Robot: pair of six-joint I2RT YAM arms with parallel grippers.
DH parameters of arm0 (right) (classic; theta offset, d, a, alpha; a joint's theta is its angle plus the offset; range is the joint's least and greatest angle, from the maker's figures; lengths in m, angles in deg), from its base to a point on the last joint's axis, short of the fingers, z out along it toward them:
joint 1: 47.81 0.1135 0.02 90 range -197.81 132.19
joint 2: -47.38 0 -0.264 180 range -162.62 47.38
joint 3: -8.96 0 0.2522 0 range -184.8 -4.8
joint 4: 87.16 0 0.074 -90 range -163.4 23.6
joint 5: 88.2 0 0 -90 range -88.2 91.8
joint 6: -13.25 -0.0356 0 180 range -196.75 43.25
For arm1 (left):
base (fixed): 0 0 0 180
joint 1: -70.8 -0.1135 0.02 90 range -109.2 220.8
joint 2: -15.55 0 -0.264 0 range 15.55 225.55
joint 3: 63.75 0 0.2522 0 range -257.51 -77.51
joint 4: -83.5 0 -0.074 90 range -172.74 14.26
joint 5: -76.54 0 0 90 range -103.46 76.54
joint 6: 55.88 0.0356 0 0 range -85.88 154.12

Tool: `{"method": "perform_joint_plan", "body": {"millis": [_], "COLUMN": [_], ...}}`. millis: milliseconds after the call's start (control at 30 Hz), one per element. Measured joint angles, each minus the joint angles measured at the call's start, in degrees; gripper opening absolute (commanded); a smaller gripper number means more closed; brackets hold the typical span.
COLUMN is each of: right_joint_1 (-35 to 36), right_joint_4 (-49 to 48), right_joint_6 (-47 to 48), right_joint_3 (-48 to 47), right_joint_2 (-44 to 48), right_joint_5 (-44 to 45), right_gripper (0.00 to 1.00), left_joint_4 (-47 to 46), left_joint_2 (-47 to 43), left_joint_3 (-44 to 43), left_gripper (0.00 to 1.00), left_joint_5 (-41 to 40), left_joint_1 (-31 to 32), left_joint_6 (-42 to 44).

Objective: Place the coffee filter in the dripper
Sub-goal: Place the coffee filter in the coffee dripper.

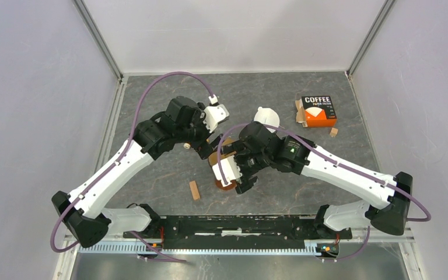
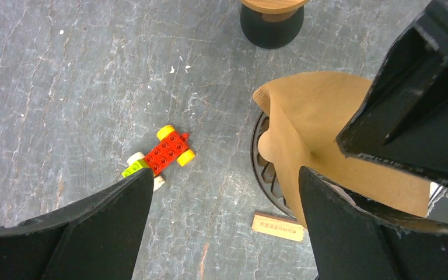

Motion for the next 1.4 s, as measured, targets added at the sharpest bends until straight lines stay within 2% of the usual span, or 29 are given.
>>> {"method": "perform_joint_plan", "body": {"millis": [767,1400], "right_joint_1": [-2.05,-2.34], "right_joint_4": [0.13,0.17], "right_joint_6": [1.18,0.63], "right_joint_3": [7.56,4.92], "right_joint_2": [2.12,2.12], "right_joint_5": [-0.37,-1.95], "right_gripper": [0.96,0.98], "left_joint_4": [-1.66,-2.43], "left_joint_2": [-1.86,-1.99], "left_joint_3": [8.02,8.37], "left_gripper": [1.0,1.0], "left_joint_5": [-2.69,-2.62], "left_joint_1": [0.02,0.02], "left_joint_6": [1.22,1.25]}}
